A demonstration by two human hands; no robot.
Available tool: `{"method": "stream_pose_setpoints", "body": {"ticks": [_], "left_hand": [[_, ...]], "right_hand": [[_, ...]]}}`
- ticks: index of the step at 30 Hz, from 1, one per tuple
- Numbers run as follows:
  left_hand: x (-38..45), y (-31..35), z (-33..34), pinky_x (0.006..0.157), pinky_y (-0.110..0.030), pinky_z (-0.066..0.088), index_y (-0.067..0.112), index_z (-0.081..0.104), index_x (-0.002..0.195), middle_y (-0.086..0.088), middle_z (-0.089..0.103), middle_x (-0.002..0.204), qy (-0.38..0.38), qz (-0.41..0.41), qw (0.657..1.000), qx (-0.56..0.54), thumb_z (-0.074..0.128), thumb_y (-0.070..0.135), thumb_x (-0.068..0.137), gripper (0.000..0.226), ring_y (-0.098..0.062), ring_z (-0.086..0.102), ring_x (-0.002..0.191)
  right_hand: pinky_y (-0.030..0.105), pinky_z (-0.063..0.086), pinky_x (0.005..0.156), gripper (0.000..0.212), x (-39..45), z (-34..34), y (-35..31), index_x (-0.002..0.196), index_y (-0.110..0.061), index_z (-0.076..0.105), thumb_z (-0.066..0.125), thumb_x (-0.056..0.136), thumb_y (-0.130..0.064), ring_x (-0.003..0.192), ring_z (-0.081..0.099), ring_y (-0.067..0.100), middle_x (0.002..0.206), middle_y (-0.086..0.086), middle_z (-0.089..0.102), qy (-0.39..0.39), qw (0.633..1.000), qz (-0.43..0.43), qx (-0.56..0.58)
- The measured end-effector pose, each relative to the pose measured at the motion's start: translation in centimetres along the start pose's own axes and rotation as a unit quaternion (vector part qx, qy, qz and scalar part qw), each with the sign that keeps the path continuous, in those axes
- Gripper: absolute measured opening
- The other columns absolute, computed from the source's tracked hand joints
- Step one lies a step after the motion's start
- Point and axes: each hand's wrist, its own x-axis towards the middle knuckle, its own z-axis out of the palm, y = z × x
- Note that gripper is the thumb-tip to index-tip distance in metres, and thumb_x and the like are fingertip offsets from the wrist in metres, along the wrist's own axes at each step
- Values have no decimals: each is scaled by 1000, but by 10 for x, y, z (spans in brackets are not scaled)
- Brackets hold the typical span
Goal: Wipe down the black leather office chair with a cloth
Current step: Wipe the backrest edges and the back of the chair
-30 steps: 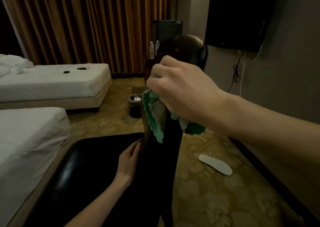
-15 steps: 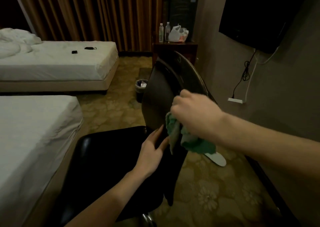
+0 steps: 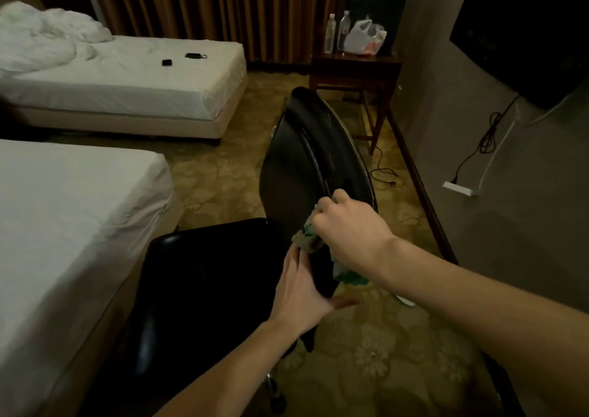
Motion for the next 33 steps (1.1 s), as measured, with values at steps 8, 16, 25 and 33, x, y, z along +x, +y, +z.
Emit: {"method": "stream_pose_setpoints", "body": {"ticks": [8, 16, 25, 33], "left_hand": [[26, 11, 8, 108, -32, 39, 18, 27, 141, 0, 40, 134, 53, -59, 996, 29, 83, 63, 61, 108, -19, 38, 133], [58, -7, -20, 111, -38, 40, 34, 0, 155, 0, 26, 141, 11, 45, 998, 37, 56, 91, 59, 125, -19, 33, 135], [144, 19, -47, 121, -43, 25, 20, 40, 152, 0, 31, 160, 115, -7, 960, -257, 33, 72, 87, 83, -12, 26, 149], [162, 37, -34, 115, -40, 36, 38, 64, 121, 17, 61, 128, 143, -29, 935, -323, 38, 59, 94, 43, -3, 50, 130]], "right_hand": [[38, 53, 90, 31, 43, -3, 50, 122, -15, 63, 60, 92, -10, 116, 46, 25, 125, 6, 58, 45, 998, -23, 26], [44, 49, 98, 36, 87, 2, 126, 126, -18, 64, 61, 91, -10, 120, 53, 25, 129, 1, 62, 157, 966, 64, 193], [17, 41, 107, 34, 44, 23, 108, 119, -18, 71, 73, 85, -16, 120, 55, -6, 124, -13, 65, 251, 820, 172, 485], [28, 38, 112, 36, 134, 22, 178, 122, -18, 69, 74, 86, -21, 126, 53, 6, 131, -2, 63, 170, 841, 134, 496]]}}
